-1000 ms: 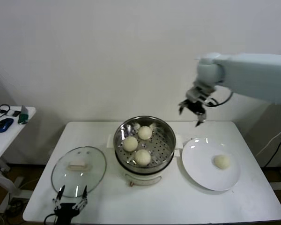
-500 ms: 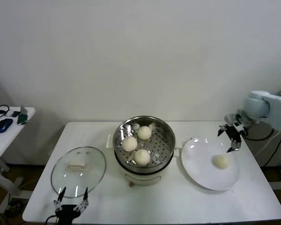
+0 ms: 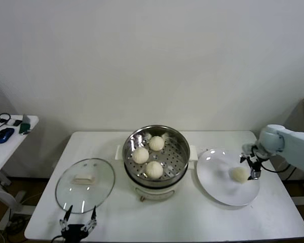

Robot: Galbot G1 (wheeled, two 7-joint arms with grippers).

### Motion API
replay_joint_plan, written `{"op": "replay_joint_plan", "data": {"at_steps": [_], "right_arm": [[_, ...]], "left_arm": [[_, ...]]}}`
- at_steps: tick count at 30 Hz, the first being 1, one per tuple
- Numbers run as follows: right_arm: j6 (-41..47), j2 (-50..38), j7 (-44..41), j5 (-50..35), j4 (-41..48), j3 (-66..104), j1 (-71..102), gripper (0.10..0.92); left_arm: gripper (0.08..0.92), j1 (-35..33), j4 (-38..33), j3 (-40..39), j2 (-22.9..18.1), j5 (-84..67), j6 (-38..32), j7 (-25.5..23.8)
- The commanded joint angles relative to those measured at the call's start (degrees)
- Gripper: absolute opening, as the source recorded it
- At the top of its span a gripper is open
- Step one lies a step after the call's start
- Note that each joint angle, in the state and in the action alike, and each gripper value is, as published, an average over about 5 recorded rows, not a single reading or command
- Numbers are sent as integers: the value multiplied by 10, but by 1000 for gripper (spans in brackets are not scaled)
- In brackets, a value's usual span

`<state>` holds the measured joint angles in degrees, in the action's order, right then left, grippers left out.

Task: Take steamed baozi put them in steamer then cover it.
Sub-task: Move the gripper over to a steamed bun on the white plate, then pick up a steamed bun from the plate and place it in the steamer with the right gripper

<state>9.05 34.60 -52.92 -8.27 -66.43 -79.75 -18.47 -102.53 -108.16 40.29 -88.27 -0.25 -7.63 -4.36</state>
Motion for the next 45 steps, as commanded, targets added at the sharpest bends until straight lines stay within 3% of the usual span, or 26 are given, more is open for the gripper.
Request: {"op": "replay_joint_plan", "data": {"at_steps": [1, 16, 25, 31, 37, 45], "right_arm": [[8, 18, 26, 30, 58, 110, 105, 823], [5, 13, -17, -35, 19, 34, 7, 616], [-1, 61, -45, -260, -109, -265, -421, 585], [29, 148, -44, -389, -212, -294, -589, 590], [95, 194, 28, -445, -310, -224, -558, 594], [143, 221, 111, -389, -318, -209, -393, 601]], "left_arm": [[823, 2, 8, 1, 2, 2, 0, 0], [823, -2, -1, 5, 2, -1, -3, 2], [823, -4, -10, 6, 4, -3, -1, 1], [823, -2, -15, 5, 7, -5, 3, 0], [823, 0, -17, 4, 13, -13, 3, 0], [823, 3, -18, 6, 13, -18, 3, 0]]}}
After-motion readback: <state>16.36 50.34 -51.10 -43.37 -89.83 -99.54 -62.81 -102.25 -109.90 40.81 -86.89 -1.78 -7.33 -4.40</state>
